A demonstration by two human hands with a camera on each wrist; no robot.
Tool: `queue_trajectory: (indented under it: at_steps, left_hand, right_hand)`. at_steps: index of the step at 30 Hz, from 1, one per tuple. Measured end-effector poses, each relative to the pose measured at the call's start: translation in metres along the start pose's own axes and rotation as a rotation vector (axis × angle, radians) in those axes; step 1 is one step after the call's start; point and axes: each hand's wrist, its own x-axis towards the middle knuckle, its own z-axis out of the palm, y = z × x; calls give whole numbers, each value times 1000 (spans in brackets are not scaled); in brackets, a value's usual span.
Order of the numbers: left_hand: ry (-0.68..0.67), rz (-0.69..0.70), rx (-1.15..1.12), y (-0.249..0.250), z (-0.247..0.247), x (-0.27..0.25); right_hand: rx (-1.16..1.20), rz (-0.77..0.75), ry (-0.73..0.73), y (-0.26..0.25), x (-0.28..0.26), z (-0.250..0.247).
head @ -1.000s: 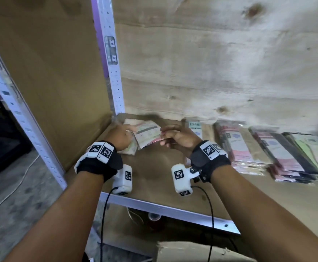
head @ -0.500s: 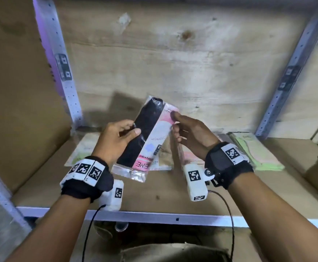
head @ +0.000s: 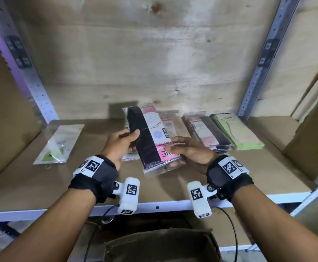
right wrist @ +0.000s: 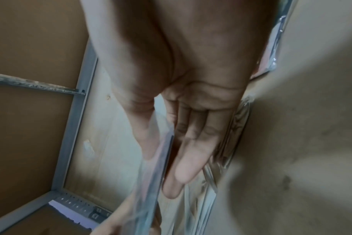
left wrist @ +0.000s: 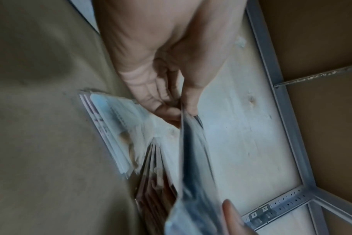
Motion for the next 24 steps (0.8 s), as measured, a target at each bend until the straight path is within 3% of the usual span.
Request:
queue_trajectory:
  at_steps: [5,8,12,19,24]
  left_hand:
    - [-32,-54,-11,1,7,7]
    - [58,-14,-87,9,-1,17]
    - [101,-14,-21,17,-25,28]
    - [-104,-132,303,20,-41,22]
    - [-203,-161,334,27,-49,7]
  right_hand:
    - [-44,15,-10,2,-3,-12]
    - [-98,22,-21,2,-6,-18]
    - [-123,37,-53,4,-8,-23]
    - [-167,111,-86,-3,-15,-27]
    - [-145,104,-35,-7,-16,-23]
